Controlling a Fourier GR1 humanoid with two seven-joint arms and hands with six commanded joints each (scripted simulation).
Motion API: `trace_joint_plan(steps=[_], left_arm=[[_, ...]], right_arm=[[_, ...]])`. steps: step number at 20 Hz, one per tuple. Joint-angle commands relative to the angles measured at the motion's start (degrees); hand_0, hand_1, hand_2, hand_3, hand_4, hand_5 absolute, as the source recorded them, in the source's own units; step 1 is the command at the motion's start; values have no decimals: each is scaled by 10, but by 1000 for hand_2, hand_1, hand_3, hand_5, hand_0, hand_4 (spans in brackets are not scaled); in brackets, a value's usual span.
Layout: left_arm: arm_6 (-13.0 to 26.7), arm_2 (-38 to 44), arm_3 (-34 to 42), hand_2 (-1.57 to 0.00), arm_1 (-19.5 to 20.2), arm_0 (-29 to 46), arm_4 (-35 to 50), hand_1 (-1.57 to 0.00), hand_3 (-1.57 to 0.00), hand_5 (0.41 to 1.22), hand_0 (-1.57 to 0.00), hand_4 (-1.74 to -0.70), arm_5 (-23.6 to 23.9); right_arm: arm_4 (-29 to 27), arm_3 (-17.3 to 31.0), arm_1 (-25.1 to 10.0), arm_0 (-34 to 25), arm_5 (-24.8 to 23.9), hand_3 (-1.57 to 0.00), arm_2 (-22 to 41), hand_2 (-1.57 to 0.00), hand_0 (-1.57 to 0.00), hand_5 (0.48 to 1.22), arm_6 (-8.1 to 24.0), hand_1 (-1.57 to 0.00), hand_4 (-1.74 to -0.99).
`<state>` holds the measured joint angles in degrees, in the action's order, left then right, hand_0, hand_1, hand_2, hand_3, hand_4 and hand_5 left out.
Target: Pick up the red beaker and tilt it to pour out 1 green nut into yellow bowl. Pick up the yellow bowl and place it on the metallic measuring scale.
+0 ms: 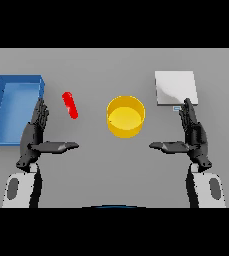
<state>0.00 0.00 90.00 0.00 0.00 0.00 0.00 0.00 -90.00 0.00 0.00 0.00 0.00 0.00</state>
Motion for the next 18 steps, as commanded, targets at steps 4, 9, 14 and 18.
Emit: trace_joint_plan(steps=[4, 9, 14, 18], left_arm=[[-3, -4, 6, 1, -2, 8, -1, 1, 1, 660, 1, -1141, 0], [-18, -59, 94, 1, 31, 73, -64, 1, 1, 660, 1, -1144, -13], [33, -81, 126, 1, 39, 89, -81, 1, 1, 652, 1, -1139, -21], [51, -70, 73, 1, 39, 46, -85, 1, 1, 647, 1, -1137, -18]], right_arm=[[-4, 3, -4, -3, 2, 1, -4, 1, 1, 578, 1, 1, -1071], [127, -44, -45, 35, -32, 1, 49, 1, 1, 576, -70, 1, -1066], [141, -68, -49, 43, -26, 1, 64, 1, 1, 600, -58, 1, -1118], [115, -67, -51, 34, -5, 1, 59, 1, 1, 627, -49, 1, -1180]])
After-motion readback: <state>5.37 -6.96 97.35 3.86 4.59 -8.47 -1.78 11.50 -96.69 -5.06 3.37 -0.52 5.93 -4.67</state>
